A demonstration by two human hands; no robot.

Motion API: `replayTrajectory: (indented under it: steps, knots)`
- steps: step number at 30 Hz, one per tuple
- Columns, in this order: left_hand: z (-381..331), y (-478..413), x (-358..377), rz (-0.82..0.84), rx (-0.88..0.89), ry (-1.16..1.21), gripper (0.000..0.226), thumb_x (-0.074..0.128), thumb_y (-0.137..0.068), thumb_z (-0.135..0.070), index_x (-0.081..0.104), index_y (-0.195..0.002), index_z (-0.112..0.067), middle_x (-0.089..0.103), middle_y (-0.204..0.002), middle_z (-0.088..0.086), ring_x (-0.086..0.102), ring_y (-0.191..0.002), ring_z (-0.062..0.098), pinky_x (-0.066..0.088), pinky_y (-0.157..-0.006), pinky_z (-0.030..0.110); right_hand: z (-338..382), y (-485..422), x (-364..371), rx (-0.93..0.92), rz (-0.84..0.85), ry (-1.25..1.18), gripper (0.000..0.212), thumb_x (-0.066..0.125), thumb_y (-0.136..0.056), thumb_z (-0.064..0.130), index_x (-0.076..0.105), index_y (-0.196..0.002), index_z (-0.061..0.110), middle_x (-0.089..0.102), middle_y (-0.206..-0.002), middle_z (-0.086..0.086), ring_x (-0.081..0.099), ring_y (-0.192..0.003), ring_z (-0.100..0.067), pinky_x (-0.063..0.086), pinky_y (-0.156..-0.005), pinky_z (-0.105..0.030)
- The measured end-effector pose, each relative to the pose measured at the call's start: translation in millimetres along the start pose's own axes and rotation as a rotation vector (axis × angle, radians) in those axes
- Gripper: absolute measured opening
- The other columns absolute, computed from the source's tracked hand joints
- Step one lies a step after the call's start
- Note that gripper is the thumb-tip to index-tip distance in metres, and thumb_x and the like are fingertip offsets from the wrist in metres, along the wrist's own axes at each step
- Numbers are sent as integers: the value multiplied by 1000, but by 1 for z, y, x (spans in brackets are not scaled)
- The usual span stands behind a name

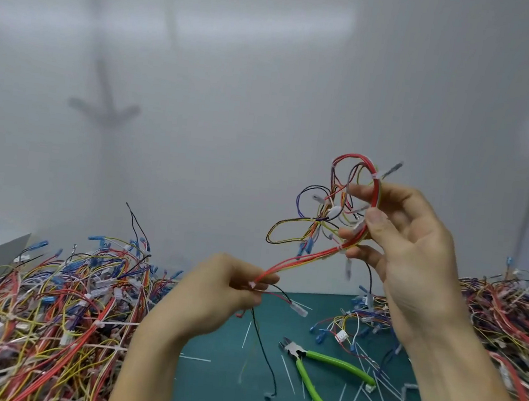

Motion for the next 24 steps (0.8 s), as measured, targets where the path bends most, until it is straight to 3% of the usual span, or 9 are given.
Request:
replayTrajectory:
  steps: [3, 6, 8, 11, 13, 16, 19, 22, 24]
  knots:
    - [-5, 2, 5, 78, -3, -14, 52, 49, -90, 6, 68, -114, -36, 69, -115, -23, 60, -109, -9, 45, -97, 13, -3, 1, 1, 39, 41, 40, 25, 49, -101, 1, 64, -109, 18, 72, -112, 9, 68, -65, -12, 56, -55, -24]
    - [-9, -3, -6, -261, -70, -100, 50, 36, -87, 5, 65, -118, -22, 63, -122, -8, 60, -98, 5, 47, -70, 9, -6, 3, 4, 76, 78, 82, 26, 50, -100, 0, 66, -108, 19, 71, -112, 12, 69, -64, -16, 58, -55, -25]
    - [-15, -1, -11, -503, -38, -63, 35, 41, -90, -2, 68, -96, -23, 68, -109, -4, 62, -96, 13, 51, -73, 23, -8, 4, 7, 92, 120, 122, 28, 51, -100, -1, 67, -104, 21, 70, -111, 12, 70, -64, -18, 57, -54, -25]
    - [-26, 1, -11, -619, 21, 108, 29, 48, -97, -27, 69, -77, -23, 73, -84, -4, 66, -83, 15, 51, -79, 36, -10, 5, 13, 100, 210, 208, 28, 54, -98, -2, 68, -99, 21, 71, -108, 10, 69, -62, -16, 58, -54, -26]
    - [-30, 0, -8, -542, -17, 343, 46, 46, -99, -44, 72, -73, -16, 74, -71, -1, 69, -67, 14, 53, -68, 32, -10, 6, 16, 81, 260, 291, 29, 55, -97, -3, 70, -95, 22, 71, -98, 9, 69, -61, -15, 56, -53, -25]
    - [-34, 0, 2, -325, -86, 637, 59, 47, -92, -61, 74, -89, -8, 77, -80, 5, 76, -74, 17, 61, -61, 26, -11, 7, 20, 60, 344, 413, 29, 58, -96, 2, 72, -93, 27, 69, -82, 6, 68, -61, -18, 54, -53, -25]
    - [-35, 1, 7, -260, -64, 800, 50, 62, -87, -51, 70, -99, -3, 78, -90, 10, 76, -82, 23, 60, -62, 26, -13, 10, 25, 83, 422, 495, 33, 57, -97, 6, 72, -95, 34, 65, -66, 9, 66, -60, -20, 52, -52, -24]
    - [-34, -1, 13, -238, -86, 1020, 29, 67, -87, -31, 72, -85, -2, 76, -89, 16, 76, -79, 26, 60, -60, 29, -12, 12, 27, 121, 440, 525, 33, 56, -98, 9, 73, -93, 36, 66, -69, 6, 65, -56, -15, 48, -50, -22]
    - [-34, -2, 17, -198, -98, 1037, 25, 68, -86, -26, 76, -73, -6, 76, -89, 17, 76, -77, 25, 60, -59, 28, -10, 12, 24, 124, 429, 582, 28, 56, -98, 13, 74, -90, 32, 67, -69, 2, 61, -50, -11, 46, -49, -19]
Point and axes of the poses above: each hand's wrist, its own y-axis away from the middle knuckle, its own x-axis out of the palm, z = x × y, the point moved 5 cm from there along -y, towards the middle knuckle
